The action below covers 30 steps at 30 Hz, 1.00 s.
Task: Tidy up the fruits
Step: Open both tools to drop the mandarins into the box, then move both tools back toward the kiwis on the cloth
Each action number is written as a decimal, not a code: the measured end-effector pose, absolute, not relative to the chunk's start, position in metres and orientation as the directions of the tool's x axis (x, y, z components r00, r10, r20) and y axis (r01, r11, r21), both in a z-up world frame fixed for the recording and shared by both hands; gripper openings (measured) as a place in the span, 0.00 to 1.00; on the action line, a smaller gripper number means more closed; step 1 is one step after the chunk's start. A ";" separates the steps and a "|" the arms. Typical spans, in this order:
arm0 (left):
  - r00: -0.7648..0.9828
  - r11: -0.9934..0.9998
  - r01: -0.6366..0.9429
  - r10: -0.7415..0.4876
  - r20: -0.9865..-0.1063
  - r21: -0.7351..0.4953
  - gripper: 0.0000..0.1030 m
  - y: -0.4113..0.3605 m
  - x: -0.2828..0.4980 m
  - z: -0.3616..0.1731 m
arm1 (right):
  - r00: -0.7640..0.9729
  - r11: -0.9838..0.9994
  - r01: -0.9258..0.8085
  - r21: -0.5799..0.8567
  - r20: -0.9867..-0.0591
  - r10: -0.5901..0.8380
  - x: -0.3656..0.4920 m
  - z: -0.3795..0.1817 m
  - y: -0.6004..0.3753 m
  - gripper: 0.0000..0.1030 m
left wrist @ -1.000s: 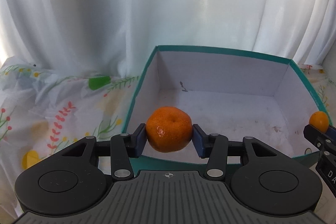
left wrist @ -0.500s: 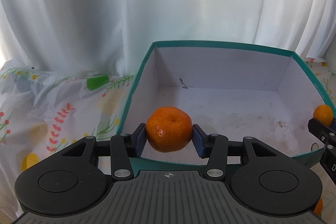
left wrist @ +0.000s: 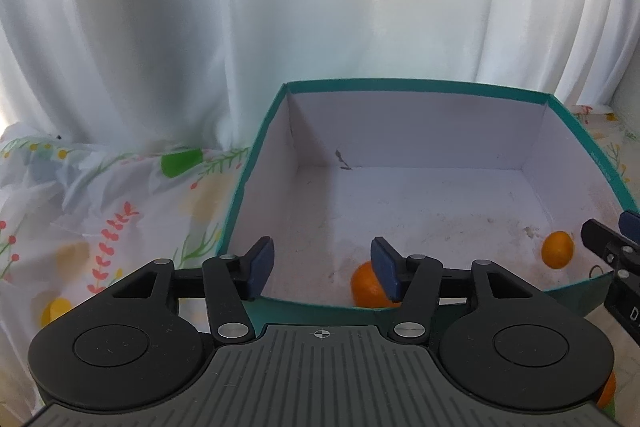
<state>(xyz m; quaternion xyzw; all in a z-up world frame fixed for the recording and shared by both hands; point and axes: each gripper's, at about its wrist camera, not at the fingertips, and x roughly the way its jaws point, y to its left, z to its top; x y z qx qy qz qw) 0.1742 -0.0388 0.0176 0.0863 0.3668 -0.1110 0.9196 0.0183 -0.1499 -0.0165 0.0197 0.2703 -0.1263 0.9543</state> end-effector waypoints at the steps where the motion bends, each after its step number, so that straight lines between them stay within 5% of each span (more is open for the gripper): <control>1: 0.709 0.962 0.266 -0.149 -0.689 0.066 0.61 -0.037 0.172 0.020 | 0.834 0.972 0.234 -0.005 -0.513 -0.203 0.015 -0.014 -0.151 0.62; 4: 0.745 0.964 0.260 -0.163 -0.647 0.056 0.75 -0.029 0.161 0.033 | 0.865 0.978 0.206 0.023 -0.471 -0.171 -0.001 -0.001 -0.148 1.00; 10: 0.810 0.967 0.242 -0.155 -0.566 0.082 0.85 -0.013 0.127 0.050 | 0.870 0.961 0.276 -0.011 -0.422 -0.254 -0.038 0.015 -0.146 1.00; 17: 0.768 0.949 0.312 -0.220 -0.602 0.051 0.92 -0.002 0.077 0.046 | 0.736 0.946 0.294 0.138 -0.664 -0.132 -0.068 -0.013 -0.170 1.00; 21: 0.765 0.938 0.339 -0.228 -0.602 0.076 0.92 0.000 0.046 0.033 | 0.765 0.913 0.307 0.269 -0.641 -0.068 -0.099 -0.023 -0.181 1.00; 24: 0.742 0.936 0.343 -0.219 -0.633 0.078 0.92 0.003 0.030 0.018 | 0.812 0.943 0.266 0.198 -0.573 -0.109 -0.115 -0.024 -0.176 1.00; 30: 0.682 0.938 0.343 -0.207 -0.702 0.057 0.92 0.006 0.010 -0.005 | 0.759 0.978 0.192 0.079 -0.644 -0.097 -0.121 -0.042 -0.156 1.00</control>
